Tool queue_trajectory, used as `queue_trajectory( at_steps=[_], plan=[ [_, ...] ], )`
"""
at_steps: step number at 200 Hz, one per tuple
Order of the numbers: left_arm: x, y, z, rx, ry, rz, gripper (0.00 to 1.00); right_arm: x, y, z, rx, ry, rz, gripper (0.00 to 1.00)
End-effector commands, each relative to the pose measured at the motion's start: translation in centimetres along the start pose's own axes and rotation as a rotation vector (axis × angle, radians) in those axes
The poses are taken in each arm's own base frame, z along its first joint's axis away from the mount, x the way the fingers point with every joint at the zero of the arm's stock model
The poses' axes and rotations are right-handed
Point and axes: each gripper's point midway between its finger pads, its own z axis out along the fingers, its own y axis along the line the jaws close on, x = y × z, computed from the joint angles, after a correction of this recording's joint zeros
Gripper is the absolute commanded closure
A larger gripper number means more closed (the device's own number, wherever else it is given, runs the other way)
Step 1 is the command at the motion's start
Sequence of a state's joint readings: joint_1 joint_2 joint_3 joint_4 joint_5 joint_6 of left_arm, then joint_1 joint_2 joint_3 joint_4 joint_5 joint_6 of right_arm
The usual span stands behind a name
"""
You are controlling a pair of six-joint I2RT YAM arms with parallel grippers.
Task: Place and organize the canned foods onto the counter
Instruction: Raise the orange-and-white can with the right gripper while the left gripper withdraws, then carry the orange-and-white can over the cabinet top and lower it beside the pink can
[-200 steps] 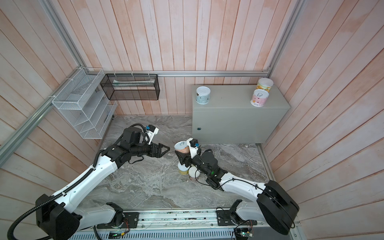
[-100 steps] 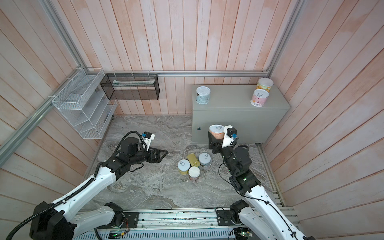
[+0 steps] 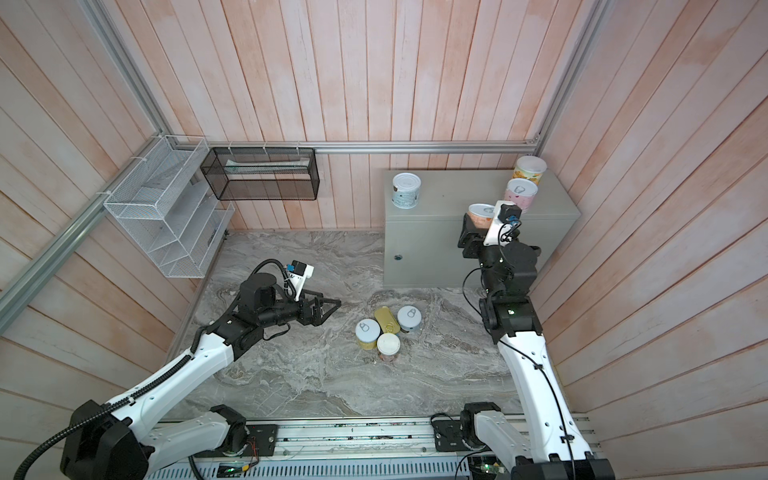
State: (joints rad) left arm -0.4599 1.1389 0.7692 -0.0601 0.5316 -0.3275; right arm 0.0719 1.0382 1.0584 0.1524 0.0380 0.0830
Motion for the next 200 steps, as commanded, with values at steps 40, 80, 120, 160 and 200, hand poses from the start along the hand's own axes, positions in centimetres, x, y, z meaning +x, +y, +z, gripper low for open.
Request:
queue_trajectory(
  at_steps=[40, 80, 120, 160, 200],
  plan=[
    [0.6, 1.0, 1.0, 0.003, -0.021, 0.021, 0.00, -5.8, -0.4, 2.2, 0.012, -0.147, -0.016, 0.33],
    [1.7, 2.0, 2.0, -0.001, -0.022, 0.007, 0.00, -5.7, -1.8, 4.1, 0.063, -0.129, -0.011, 0.33],
    [2.1, 2.1, 2.2, 0.015, -0.034, 0.012, 0.00, -4.7, -2.9, 5.5, 0.089, -0.119, -0.033, 0.33],
    [2.3, 2.7, 1.8, -0.018, -0.080, 0.041, 0.00, -4.2, -4.1, 6.5, 0.103, -0.100, -0.019, 0.33],
    [2.6, 2.9, 1.4, -0.015, -0.144, 0.036, 0.00, -3.9, -4.5, 7.7, 0.109, -0.090, -0.029, 0.33]
  ],
)
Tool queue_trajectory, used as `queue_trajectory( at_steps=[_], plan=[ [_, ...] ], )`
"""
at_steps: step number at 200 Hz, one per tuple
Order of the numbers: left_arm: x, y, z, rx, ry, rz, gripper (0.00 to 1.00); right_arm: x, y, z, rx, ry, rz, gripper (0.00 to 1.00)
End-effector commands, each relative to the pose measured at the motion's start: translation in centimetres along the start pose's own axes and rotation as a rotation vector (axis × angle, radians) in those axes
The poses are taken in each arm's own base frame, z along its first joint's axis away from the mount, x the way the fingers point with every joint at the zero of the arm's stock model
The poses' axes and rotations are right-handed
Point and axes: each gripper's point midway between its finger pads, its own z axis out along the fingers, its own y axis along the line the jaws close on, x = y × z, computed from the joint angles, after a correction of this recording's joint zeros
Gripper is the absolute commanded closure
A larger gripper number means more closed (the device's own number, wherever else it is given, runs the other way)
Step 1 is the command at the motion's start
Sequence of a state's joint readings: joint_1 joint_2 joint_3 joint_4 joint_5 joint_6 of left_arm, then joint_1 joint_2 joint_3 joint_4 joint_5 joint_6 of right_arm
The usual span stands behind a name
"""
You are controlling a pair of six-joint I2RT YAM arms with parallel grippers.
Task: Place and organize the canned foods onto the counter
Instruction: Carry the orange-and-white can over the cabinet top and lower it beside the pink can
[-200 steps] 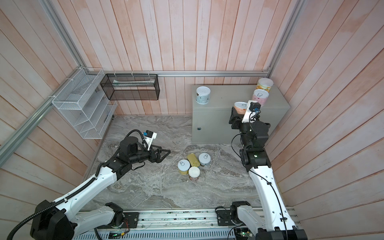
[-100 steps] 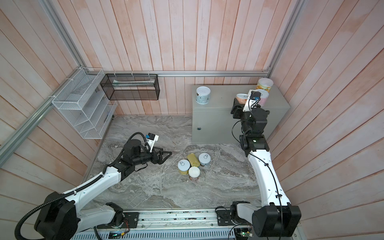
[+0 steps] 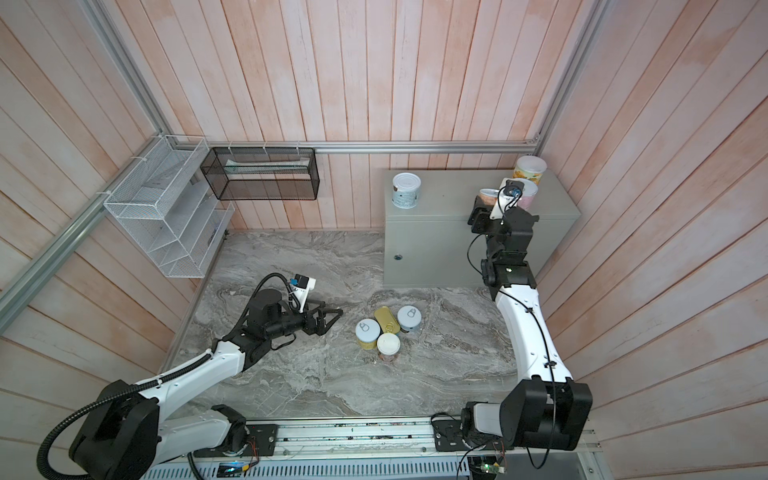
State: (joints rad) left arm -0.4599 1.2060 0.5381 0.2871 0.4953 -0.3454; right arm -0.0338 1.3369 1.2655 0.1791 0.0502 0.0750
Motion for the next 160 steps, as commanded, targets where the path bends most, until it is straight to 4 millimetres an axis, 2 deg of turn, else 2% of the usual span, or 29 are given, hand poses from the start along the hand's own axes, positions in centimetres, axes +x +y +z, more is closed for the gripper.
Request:
queue_trajectory(
  at_steps=[1, 69, 124, 160],
  plan=[
    [-1.6, -0.3, -0.5, 0.005, -0.092, 0.029, 0.00, -5.1, 0.2, -0.1, -0.011, -0.144, -0.005, 0.33],
    [-2.2, -0.3, -1.7, -0.030, -0.140, 0.074, 0.00, -3.2, -1.3, 2.6, 0.051, -0.086, -0.042, 0.33],
    [-1.5, 0.1, -1.2, -0.035, -0.109, 0.062, 0.00, -2.6, -2.2, 3.4, 0.102, -0.066, -0.070, 0.33],
    [-1.3, -0.5, -1.1, 0.000, -0.103, 0.078, 0.00, -2.0, -2.7, 4.2, 0.128, -0.044, -0.104, 0.33]
  ],
)
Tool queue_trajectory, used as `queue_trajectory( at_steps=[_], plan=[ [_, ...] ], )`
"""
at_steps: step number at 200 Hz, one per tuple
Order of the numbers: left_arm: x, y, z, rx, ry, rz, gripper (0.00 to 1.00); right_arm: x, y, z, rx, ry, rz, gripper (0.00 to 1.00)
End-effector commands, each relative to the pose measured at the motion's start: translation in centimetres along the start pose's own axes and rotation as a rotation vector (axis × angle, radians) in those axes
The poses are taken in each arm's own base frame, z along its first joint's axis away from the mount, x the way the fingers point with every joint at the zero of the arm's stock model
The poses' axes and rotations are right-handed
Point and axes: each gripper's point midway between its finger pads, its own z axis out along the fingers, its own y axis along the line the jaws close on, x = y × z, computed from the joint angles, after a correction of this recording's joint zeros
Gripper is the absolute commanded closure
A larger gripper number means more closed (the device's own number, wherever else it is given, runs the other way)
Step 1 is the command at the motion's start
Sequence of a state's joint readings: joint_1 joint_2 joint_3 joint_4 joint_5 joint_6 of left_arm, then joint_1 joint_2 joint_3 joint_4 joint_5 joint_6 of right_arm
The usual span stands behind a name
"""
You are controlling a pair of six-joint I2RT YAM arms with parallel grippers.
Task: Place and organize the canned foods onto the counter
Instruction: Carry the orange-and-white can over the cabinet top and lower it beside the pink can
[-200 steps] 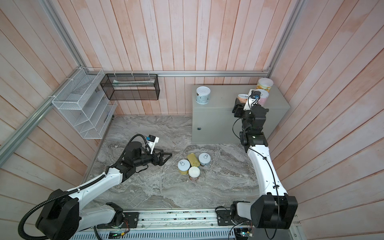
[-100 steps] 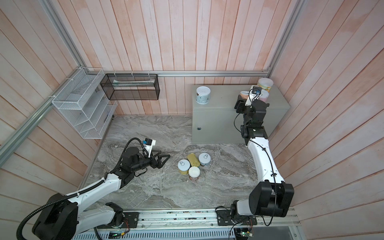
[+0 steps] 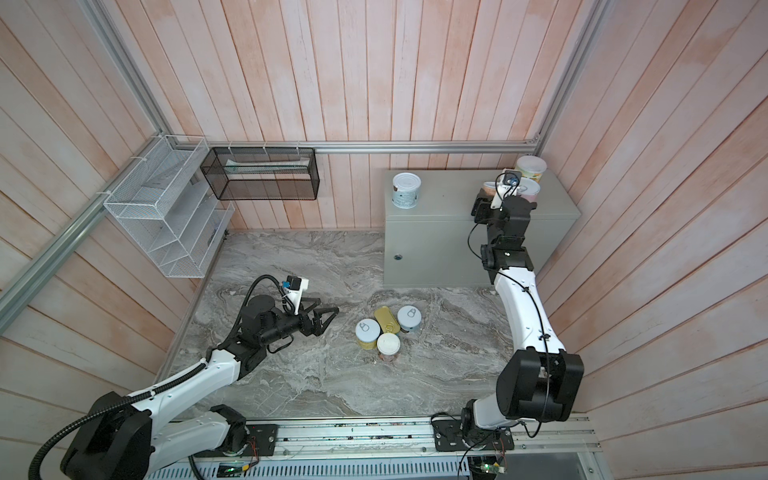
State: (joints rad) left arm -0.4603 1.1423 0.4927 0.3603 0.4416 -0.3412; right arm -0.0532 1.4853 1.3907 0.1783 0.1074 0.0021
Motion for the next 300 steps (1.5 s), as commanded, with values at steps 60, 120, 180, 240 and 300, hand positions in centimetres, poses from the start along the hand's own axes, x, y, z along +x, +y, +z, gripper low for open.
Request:
queue_trajectory(
  at_steps=[60, 120, 180, 240, 300],
  plan=[
    [0.3, 0.3, 0.1, -0.011, 0.000, 0.033, 0.00, -1.3, -2.3, 1.9, 0.107, -0.032, -0.027, 0.32],
    [0.4, 0.4, 0.1, -0.017, 0.009, 0.047, 0.00, 0.0, -3.7, 3.2, 0.177, -0.008, -0.030, 0.32],
    [0.8, 0.3, 1.1, -0.036, 0.065, 0.079, 0.00, 1.2, -5.1, 4.0, 0.228, 0.038, -0.038, 0.29],
    [-1.1, 1.2, 0.6, -0.118, 0.001, 0.128, 0.00, -1.0, -2.3, 2.7, 0.057, -0.061, -0.015, 0.18],
    [0.0, 2.1, 1.7, -0.132, 0.060, 0.111, 0.00, -0.4, -0.5, 3.7, -0.043, -0.044, 0.020, 0.08]
  ],
)
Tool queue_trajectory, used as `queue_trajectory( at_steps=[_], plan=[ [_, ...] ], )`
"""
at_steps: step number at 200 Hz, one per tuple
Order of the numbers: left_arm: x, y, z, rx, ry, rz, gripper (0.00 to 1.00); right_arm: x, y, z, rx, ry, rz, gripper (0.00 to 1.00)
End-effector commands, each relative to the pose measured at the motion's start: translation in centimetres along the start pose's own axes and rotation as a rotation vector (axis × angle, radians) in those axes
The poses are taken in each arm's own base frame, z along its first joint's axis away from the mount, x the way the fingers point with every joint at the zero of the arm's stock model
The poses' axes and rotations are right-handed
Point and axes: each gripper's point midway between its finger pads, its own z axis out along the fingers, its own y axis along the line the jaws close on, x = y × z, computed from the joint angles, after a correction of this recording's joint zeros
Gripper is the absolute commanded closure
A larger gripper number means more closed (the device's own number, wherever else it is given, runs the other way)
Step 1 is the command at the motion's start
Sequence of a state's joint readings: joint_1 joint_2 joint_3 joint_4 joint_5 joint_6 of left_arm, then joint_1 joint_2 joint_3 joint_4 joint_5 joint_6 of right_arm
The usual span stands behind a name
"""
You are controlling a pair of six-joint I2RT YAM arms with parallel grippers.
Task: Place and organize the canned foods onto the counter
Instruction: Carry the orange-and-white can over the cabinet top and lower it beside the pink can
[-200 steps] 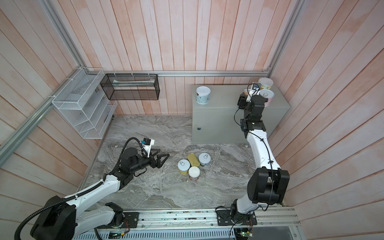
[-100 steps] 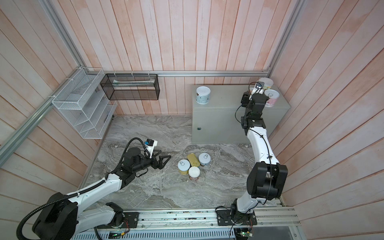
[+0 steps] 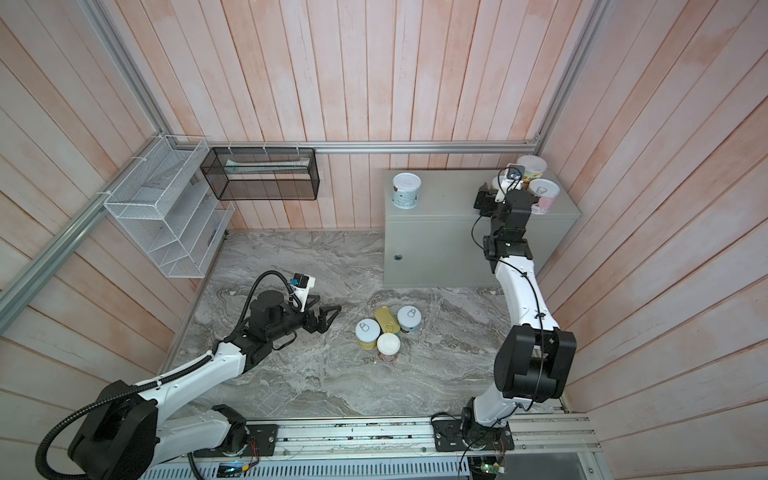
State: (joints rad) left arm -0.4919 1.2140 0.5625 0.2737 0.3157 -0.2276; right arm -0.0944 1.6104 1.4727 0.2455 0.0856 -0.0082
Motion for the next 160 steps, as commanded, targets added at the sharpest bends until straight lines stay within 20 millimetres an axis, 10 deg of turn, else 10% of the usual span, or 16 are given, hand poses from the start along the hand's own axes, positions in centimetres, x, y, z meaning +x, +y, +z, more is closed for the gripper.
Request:
queue_trajectory(
  at_steps=[1, 160],
  plan=[
    [-0.4, 0.2, 0.2, -0.016, 0.004, 0.020, 0.00, -0.8, 1.0, 0.1, -0.064, -0.020, 0.031, 0.08],
    [0.5, 0.5, 0.5, -0.016, 0.019, 0.013, 0.00, -5.3, 3.2, -2.3, -0.176, -0.095, 0.063, 0.07]
  ],
)
